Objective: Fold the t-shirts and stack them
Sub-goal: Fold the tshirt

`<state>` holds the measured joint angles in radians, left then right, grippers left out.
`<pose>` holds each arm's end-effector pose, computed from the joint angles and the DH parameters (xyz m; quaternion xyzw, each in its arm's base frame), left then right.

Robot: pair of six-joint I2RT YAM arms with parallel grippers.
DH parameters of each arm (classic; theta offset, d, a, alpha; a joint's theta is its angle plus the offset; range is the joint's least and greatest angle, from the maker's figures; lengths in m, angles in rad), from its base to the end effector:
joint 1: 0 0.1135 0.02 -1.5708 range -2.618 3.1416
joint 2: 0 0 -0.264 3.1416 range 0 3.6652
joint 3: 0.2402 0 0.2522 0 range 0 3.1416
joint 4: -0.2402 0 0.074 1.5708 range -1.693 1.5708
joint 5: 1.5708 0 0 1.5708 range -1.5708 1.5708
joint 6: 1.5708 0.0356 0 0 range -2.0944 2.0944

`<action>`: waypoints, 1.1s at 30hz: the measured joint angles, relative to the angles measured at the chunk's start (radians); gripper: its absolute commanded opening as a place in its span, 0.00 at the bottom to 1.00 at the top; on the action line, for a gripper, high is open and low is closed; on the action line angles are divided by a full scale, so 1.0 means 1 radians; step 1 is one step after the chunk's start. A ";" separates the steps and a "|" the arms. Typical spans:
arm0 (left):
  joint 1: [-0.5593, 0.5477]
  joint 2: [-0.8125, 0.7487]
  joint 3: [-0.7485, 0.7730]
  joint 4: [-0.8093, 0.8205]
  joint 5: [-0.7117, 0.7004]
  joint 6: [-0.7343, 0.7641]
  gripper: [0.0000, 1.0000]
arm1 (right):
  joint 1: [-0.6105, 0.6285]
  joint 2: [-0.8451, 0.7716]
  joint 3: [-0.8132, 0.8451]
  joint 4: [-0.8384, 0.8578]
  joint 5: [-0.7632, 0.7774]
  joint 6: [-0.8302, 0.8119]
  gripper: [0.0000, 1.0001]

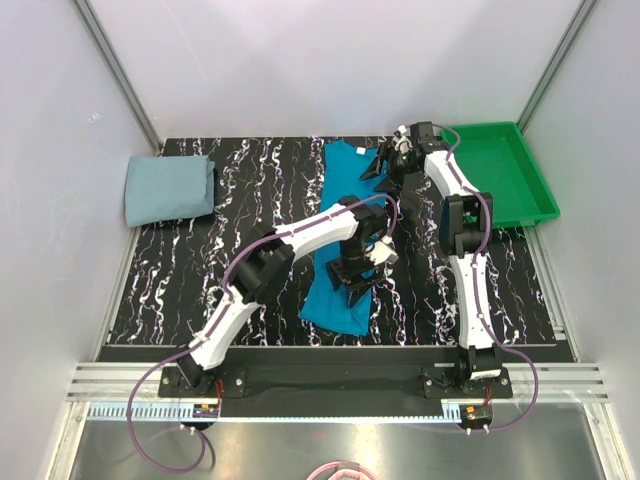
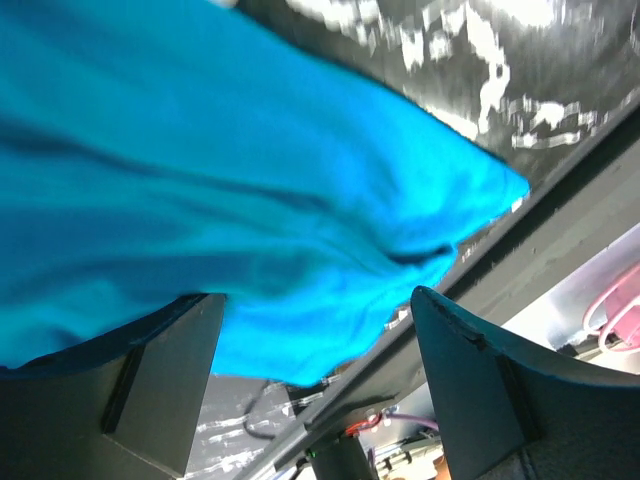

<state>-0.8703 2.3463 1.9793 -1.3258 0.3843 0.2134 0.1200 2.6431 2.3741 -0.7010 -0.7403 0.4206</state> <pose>0.2747 -0.3465 0.1639 -0.4953 -0.8454 0.1611 0.1181 0.5538 0.0910 0.1497 0.0275 0.8965 0.4067 0.1736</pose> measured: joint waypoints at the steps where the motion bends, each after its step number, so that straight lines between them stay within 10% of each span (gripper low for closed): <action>1: 0.000 0.016 0.019 -0.001 0.004 0.000 0.81 | 0.000 0.008 0.006 -0.004 0.006 -0.006 0.75; 23: -0.028 0.073 0.130 -0.023 -0.016 -0.004 0.86 | 0.046 0.119 0.192 0.018 0.068 -0.045 0.82; 33: 0.013 -0.257 -0.037 0.047 -0.244 -0.012 0.99 | -0.010 -0.216 -0.095 0.002 0.232 -0.121 0.85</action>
<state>-0.8570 2.0895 1.9423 -1.2793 0.1406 0.2016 0.1101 2.4271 2.2791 -0.6987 -0.5079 0.3000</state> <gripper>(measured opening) 0.985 0.856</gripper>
